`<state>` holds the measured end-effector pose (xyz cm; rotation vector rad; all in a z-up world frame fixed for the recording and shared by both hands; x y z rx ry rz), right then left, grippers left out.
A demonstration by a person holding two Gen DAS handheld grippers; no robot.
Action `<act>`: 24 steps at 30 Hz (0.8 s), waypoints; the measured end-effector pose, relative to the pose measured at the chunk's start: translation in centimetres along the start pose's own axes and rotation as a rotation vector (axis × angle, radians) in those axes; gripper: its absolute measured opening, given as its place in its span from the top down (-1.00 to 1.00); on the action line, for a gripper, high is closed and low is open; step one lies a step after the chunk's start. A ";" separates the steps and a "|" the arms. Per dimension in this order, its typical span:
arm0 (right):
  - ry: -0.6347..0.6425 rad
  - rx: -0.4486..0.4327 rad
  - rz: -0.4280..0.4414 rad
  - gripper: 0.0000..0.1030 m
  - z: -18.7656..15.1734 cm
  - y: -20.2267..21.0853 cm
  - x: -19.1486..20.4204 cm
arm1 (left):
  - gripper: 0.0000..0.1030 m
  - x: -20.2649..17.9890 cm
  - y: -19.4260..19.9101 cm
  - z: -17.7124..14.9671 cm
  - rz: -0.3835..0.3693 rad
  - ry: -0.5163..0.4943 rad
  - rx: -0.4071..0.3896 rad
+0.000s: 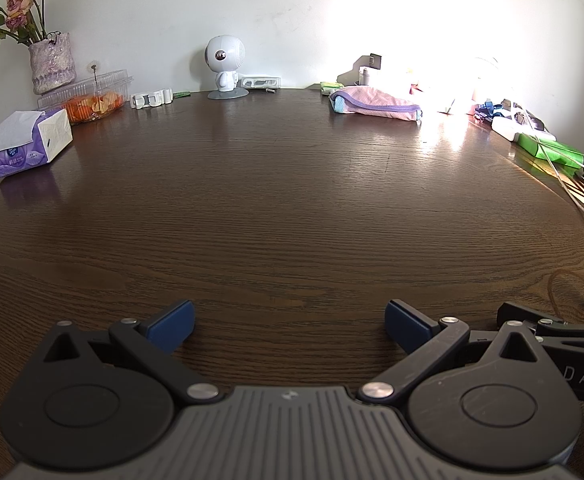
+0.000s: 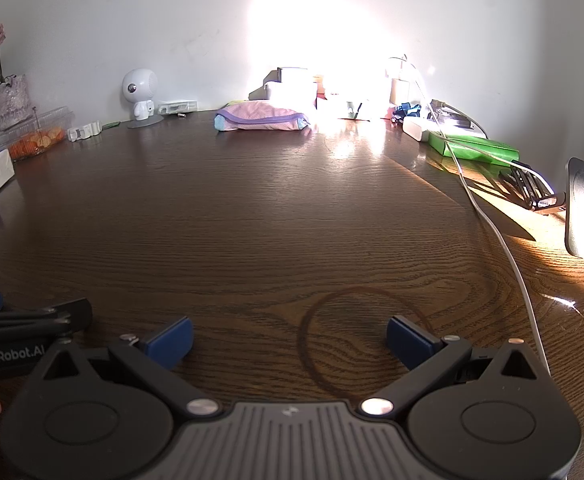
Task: Fold clothes
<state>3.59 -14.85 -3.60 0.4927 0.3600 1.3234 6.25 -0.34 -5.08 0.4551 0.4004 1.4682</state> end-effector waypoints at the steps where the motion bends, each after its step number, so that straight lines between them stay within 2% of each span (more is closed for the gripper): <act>1: 0.000 0.000 0.000 -1.00 0.0 0.0 0.0 | -0.99 0.0 0.0 0.0 -0.001 -0.001 0.000; 15: -0.003 0.002 0.000 -1.00 0.0 -0.1 0.1 | -0.99 -0.1 0.1 0.0 -0.003 0.001 -0.002; 17: 0.006 0.014 0.020 -1.00 0.2 -0.2 0.2 | -0.98 -0.1 -0.1 0.8 -0.059 -0.003 -0.007; 19: 0.001 -0.017 0.063 -0.96 2.2 -0.4 -0.2 | -0.97 -0.1 -0.4 3.8 -0.191 0.000 -0.039; 20: -0.003 -0.059 0.084 -0.96 4.0 -0.6 -0.6 | -0.98 0.2 -0.8 6.0 -0.215 0.014 -0.073; 22: -0.007 -0.141 0.114 -0.99 8.0 -1.4 -1.3 | -0.99 0.8 -2.8 11.0 -0.172 0.020 -0.150; 23: 0.005 -0.176 0.128 -0.99 10.2 -2.7 -1.6 | -0.99 0.8 -4.7 13.5 -0.173 0.001 -0.173; 24: 0.019 -0.210 0.145 -0.99 12.5 -4.3 -1.8 | -0.99 0.6 -7.2 15.5 -0.197 0.003 -0.157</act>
Point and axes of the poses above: each gripper's, at about its wrist camera, not at the fingertips, and y roughly against the way its jaws point, x to its left, z to its top, the point moved 8 cm from there along -y, roughly the way its jaws point, and after that the axes turned 8 degrees about -x, right-handed, at the moved point
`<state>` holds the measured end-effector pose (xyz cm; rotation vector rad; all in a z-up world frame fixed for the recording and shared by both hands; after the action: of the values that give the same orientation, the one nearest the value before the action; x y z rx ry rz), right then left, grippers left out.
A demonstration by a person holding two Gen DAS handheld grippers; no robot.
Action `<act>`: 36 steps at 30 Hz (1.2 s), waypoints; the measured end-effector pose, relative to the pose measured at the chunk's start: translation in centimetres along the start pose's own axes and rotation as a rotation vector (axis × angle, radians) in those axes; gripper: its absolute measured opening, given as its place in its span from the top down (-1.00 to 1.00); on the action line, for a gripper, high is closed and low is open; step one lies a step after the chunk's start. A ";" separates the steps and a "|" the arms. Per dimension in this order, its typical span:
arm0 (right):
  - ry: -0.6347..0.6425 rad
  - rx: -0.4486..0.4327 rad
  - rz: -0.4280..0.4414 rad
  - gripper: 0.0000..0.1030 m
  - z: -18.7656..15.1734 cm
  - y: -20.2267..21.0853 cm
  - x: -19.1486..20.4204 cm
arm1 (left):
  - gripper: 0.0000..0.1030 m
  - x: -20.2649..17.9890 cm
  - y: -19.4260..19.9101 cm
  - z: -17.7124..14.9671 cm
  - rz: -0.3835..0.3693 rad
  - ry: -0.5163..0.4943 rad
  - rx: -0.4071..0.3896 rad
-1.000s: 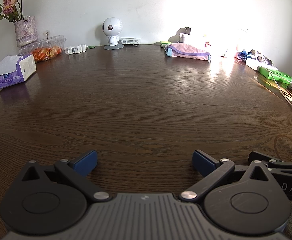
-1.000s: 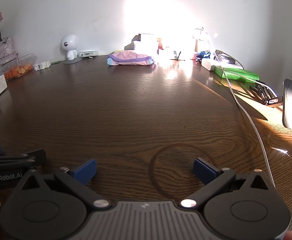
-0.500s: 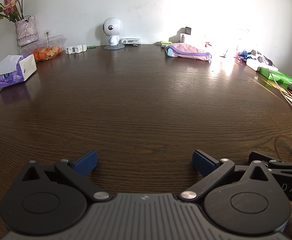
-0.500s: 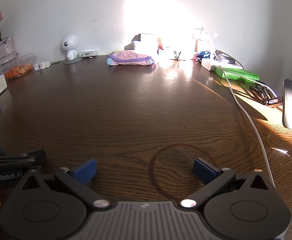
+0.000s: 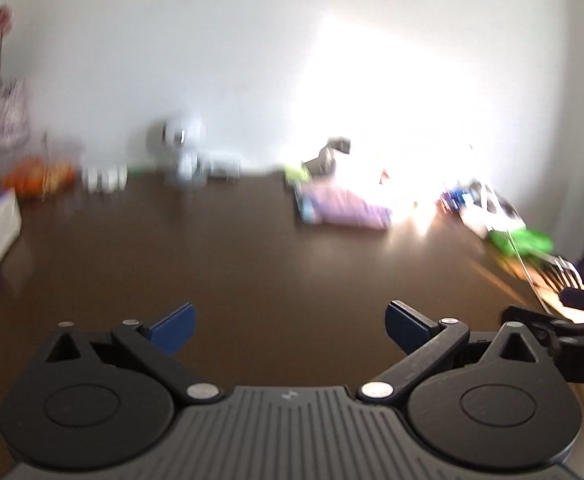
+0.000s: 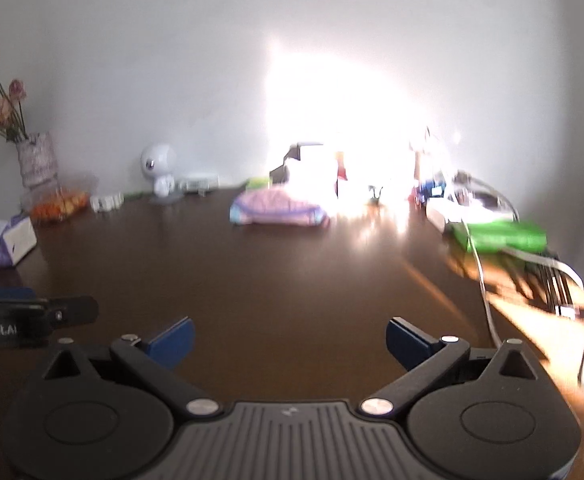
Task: Fold clothes
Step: 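Reach both tools to the pink-and-blue garment and close on it, then lift the garment with both tools, carry it closer, lay it down and open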
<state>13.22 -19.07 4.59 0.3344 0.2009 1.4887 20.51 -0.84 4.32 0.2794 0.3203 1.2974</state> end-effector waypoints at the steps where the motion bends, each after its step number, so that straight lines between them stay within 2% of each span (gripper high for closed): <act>1: 0.009 -0.002 0.002 -0.99 1.2 -2.5 -0.7 | -0.98 0.3 -2.9 1.5 -0.026 0.011 0.020; 2: 0.017 0.007 -0.001 -0.98 2.2 -5.1 -1.5 | -0.95 0.9 -6.0 2.5 -0.032 0.049 0.059; 3: 0.024 0.016 -0.004 -0.95 3.1 -7.8 -2.3 | -0.85 1.2 -8.8 3.0 -0.031 0.070 0.088; 4: 0.031 0.025 -0.007 -0.85 4.1 -10.4 -3.0 | -0.65 1.5 -11.5 3.5 -0.030 0.088 0.114; 5: 0.026 0.054 0.003 -0.78 4.5 -13.0 -3.7 | -0.59 1.7 -13.7 3.7 -0.025 0.098 0.134; 7: -0.001 0.113 0.025 -0.62 4.7 -17.7 -4.9 | -0.57 1.7 -18.1 3.4 -0.040 0.161 0.212; 9: -0.076 0.150 0.038 -0.56 4.6 -21.7 -6.2 | -0.57 1.7 -21.8 2.9 -0.051 0.246 0.286; 11: -0.170 0.187 0.036 -0.55 4.5 -25.0 -7.3 | -0.57 2.3 -24.5 2.9 -0.026 0.298 0.302; 13: -0.256 0.230 0.024 -0.51 3.8 -27.5 -8.2 | -0.60 3.2 -26.5 3.0 0.034 0.344 0.306; 14: -0.298 0.252 0.017 -0.44 3.4 -28.7 -8.6 | -0.59 3.6 -27.4 2.9 0.047 0.378 0.321; 15: -0.340 0.273 0.011 -0.29 3.0 -29.9 -9.0 | -0.51 3.6 -28.3 2.8 0.030 0.411 0.336; 16: -0.364 0.291 0.018 -0.10 2.8 -30.7 -9.0 | -0.17 3.4 -28.8 2.7 0.003 0.434 0.349; 17: -0.381 0.307 0.031 0.15 2.6 -31.3 -8.7 | 0.08 3.2 -29.2 2.6 -0.026 0.455 0.363; 18: -0.393 0.319 0.044 0.89 2.5 -31.9 -8.6 | 0.61 3.0 -29.3 2.6 -0.034 0.474 0.376; 19: -0.407 0.316 0.047 0.96 2.6 -32.0 -8.6 | 0.76 2.9 -29.4 2.5 -0.040 0.492 0.390; 24: -0.374 0.186 0.131 1.00 6.5 -28.6 -6.6 | 0.93 2.5 -26.8 5.1 -0.059 0.500 0.319; 28: -0.341 0.088 0.186 1.00 12.1 -23.9 -4.3 | 0.94 1.7 -21.7 9.6 -0.092 0.494 0.229; 32: -0.322 -0.045 0.197 1.00 18.3 -16.6 -2.9 | 0.94 1.1 -13.1 15.9 -0.133 0.487 0.099; 36: -0.295 -0.188 0.204 1.00 24.7 -6.9 -1.7 | 0.94 -0.4 -1.3 23.5 -0.203 0.464 -0.075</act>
<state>27.83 -23.48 25.23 0.4268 -0.2138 1.6241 30.61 -2.12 25.57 -0.1213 0.6734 1.1599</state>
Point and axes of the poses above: each gripper's, at about its wrist camera, not at the fingertips, and y roughly against the way its jaws point, x to its left, z to its top, the point moved 8 cm from there along -y, roughly the way its jaws point, and after that the axes turned 8 degrees about -x, right-handed, at the moved point
